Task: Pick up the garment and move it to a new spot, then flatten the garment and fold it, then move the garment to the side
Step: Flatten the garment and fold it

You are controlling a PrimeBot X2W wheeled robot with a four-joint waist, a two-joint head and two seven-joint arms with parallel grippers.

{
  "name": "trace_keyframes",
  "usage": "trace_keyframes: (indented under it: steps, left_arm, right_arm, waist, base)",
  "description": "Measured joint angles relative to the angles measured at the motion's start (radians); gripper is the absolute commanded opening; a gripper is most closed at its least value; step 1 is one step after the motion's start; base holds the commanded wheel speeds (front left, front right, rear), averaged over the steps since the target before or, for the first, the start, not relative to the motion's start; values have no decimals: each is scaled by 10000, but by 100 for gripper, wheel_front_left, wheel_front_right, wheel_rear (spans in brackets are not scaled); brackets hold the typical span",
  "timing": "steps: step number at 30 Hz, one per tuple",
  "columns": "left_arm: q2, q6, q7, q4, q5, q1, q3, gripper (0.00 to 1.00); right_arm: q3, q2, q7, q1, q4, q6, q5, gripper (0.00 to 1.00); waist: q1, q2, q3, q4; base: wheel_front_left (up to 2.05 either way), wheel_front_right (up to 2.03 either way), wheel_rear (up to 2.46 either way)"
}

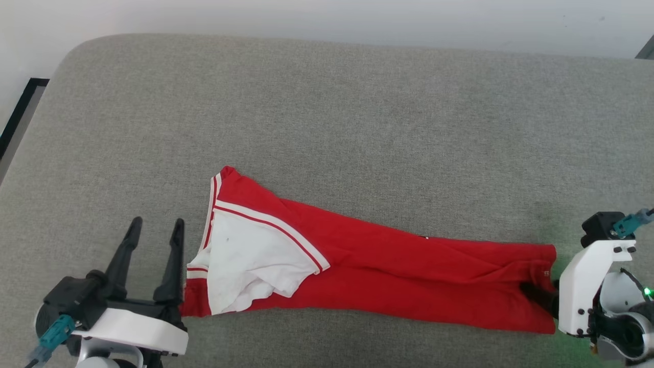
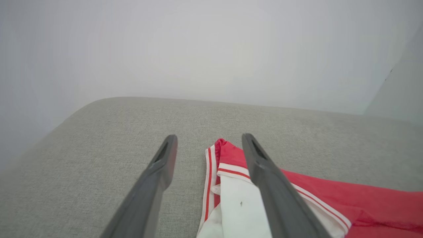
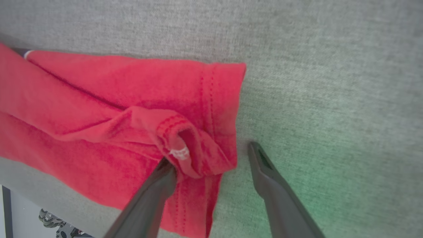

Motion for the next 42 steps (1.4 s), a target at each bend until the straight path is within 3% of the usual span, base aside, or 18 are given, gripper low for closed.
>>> trace_keyframes:
  steps: [8,9,10,16,29,42]
  left_arm:
    - [-397,-374,0,297,268,-157,291,100]
    - [-414,-397,0,336,276,-157,314,100]
    - [-460,-414,0,378,267,-159,364,100]
    - [-537,-546,0,596,173,-152,512,100]
    - [-397,-589,0,631,192,69,614,100]
    - [-412,-616,0,658,230,101,698,100]
  right_arm:
    - [794,-138,40,-671,1227,-50,635,100]
    - [928,-199,127,-731,1267,-56,861,45]
    - [1020,-242,138,-737,1277,-59,1066,0]
    - [1097,4,-6,-691,1329,-29,2201,0]
    - [-184,-899,-449,-583,1661,0,2508,0]
    - [-1710,-2194,-1310,-1662,3273,0,1151,0]
  waist:
    - [0,0,13,142]
    - [0,0,-5,156]
    - [0,0,-33,170]
    - [0,-1,-300,181]
    - [0,0,-783,-175]
    - [0,0,-793,-944]
  base:
    - [0,0,0]
    - [0,0,0]
    - [0,0,0]
    - [0,0,0]
    - [0,0,0]
    - [0,0,0]
